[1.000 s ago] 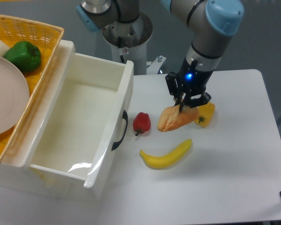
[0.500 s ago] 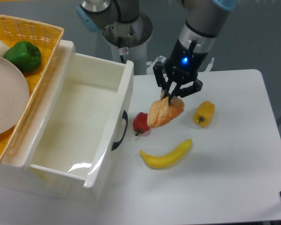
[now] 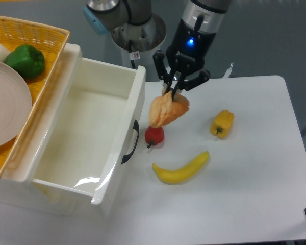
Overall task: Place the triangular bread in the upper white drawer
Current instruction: 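Lift the bread slice and carry it over the open white drawer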
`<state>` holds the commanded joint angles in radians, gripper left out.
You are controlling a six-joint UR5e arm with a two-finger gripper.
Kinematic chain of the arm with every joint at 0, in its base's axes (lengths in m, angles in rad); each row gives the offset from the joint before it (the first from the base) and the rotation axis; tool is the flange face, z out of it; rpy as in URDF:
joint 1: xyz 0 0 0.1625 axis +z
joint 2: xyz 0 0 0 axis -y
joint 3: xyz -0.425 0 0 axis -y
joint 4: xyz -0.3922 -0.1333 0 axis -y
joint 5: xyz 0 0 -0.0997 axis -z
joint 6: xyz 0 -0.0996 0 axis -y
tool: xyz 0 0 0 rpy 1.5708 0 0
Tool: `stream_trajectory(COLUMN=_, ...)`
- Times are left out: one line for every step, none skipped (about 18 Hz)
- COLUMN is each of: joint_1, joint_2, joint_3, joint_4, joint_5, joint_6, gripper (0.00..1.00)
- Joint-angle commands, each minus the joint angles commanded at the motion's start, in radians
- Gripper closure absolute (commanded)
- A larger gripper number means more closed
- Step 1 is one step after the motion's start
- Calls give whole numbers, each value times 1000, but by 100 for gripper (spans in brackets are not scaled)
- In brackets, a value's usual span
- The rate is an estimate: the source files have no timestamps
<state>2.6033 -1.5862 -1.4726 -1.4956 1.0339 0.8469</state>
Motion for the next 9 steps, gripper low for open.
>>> stream_trajectory(joint_1=-23, joint_2=2, joint_3=-3, joint_4=0, joint_5=2, joint_6=-3, gripper=100)
stream_trajectory(joint_1=-37, joint_2=2, joint_3=-3, joint_4=-2, joint_5=6, joint_6=-6, gripper=100)
stream_trajectory(joint_1=-41, joint_2=11, joint_3=-8, joint_4=-11, joint_5=6, joint_6=-8, gripper=100)
stream_trajectory(joint_1=-51, joint_2=18, joint_3=-14, joint_4=-21, joint_5=8, joint_6=-8, gripper=100)
stream_trajectory(joint_1=-52, joint_2=21, joint_3=-14, joint_4=-26, joint_5=11, joint_6=-8, gripper=100)
stream_trajectory(joint_1=-58, joint_2=23, joint_3=-18, joint_4=-29, joint_5=12, joint_6=-8, gripper=100)
stream_trajectory(joint_1=-66, joint_2=29, joint_3=-24, joint_4=-28, joint_5=12, joint_6=-8, gripper=100)
stream_trajectory(joint_1=-71, joint_2=31, joint_3=-26, joint_4=-28, joint_5=12, joint_6=-8, gripper=100)
stream_trajectory(joint_1=-72, joint_2=31, joint_3=-32, joint_4=-29, joint_5=12, joint_6=-8, gripper=100)
